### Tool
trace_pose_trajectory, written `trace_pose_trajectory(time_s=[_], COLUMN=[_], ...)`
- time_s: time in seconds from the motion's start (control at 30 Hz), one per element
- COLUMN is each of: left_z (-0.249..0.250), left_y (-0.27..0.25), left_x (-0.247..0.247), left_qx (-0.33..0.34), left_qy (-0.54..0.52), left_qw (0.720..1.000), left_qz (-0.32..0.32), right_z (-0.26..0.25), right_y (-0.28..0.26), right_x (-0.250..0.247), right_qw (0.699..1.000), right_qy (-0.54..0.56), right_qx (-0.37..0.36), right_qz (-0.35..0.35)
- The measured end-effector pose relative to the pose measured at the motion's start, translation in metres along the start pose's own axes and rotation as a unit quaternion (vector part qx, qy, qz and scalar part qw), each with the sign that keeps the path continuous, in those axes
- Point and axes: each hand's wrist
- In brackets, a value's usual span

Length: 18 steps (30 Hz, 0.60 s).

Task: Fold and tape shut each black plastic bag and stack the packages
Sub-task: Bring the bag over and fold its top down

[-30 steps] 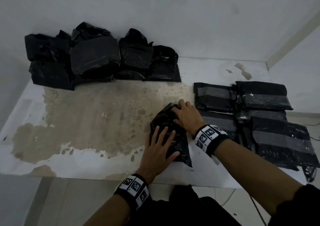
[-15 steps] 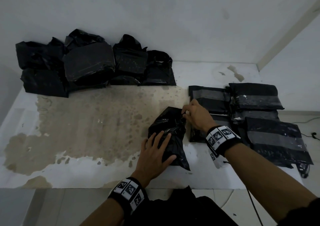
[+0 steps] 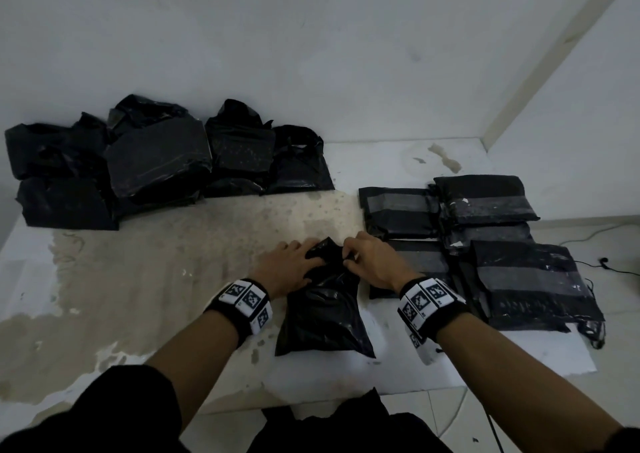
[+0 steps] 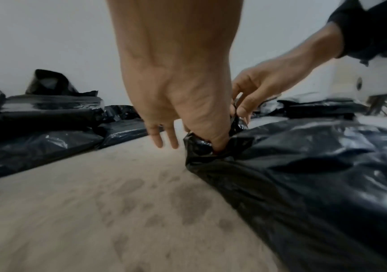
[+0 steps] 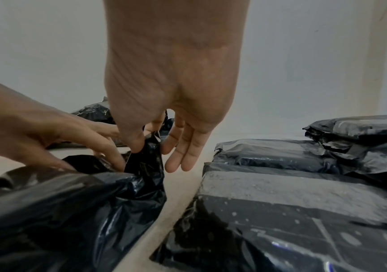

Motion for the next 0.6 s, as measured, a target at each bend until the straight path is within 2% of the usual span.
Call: trace_pose_trajectory(time_s=[0.03, 0.17, 0.27, 0.3, 0.37, 0.4, 0.47, 0.53, 0.57, 0.6], left_z=[0.0, 0.0, 0.0, -0.001, -0.004, -0.005, -0.007, -0.005, -0.003, -0.003], left_y=[0.0, -0.001, -0.001, -0.001, -0.002, -0.005, -0.012, -0.019, -0.022, -0.025], left_x=[0.001, 0.008, 0.006, 0.004, 0.004, 0.004, 0.004, 0.003, 0.004, 0.005], left_qx=[0.015, -0.04, -0.044, -0.046, -0.056, -0.06, -0.063, -0.081, -0.087, -0.083], left_qy=[0.008, 0.022, 0.008, -0.011, -0.108, -0.187, -0.352, -0.44, -0.455, -0.456], left_qw=[1.0, 0.999, 0.999, 0.999, 0.989, 0.971, 0.904, 0.843, 0.829, 0.827], left_qz=[-0.003, -0.009, -0.008, 0.01, 0.087, 0.137, 0.236, 0.3, 0.314, 0.317], right_z=[0.0, 0.002, 0.004, 0.005, 0.008, 0.01, 0.015, 0.018, 0.018, 0.017], right_y=[0.0, -0.001, -0.003, -0.003, -0.003, -0.002, 0.001, 0.003, 0.004, 0.005], right_x=[0.001, 0.002, 0.003, 0.003, 0.003, 0.003, 0.001, 0.0, -0.001, -0.001], right_qw=[1.0, 0.999, 0.998, 0.997, 0.994, 0.992, 0.989, 0.99, 0.99, 0.991], right_qy=[0.002, 0.01, 0.021, 0.029, 0.059, 0.075, 0.088, 0.082, 0.079, 0.078], right_qx=[-0.008, -0.038, -0.041, -0.039, -0.023, -0.008, 0.026, 0.05, 0.053, 0.054], right_qz=[0.004, 0.02, 0.046, 0.057, 0.085, 0.099, 0.114, 0.108, 0.102, 0.097])
Point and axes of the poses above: each hand's wrist, its own y-axis towards the middle knuckle, its own x-axis out of the palm, z = x × y, and after that the axes turned 13 degrees about x, right-handed
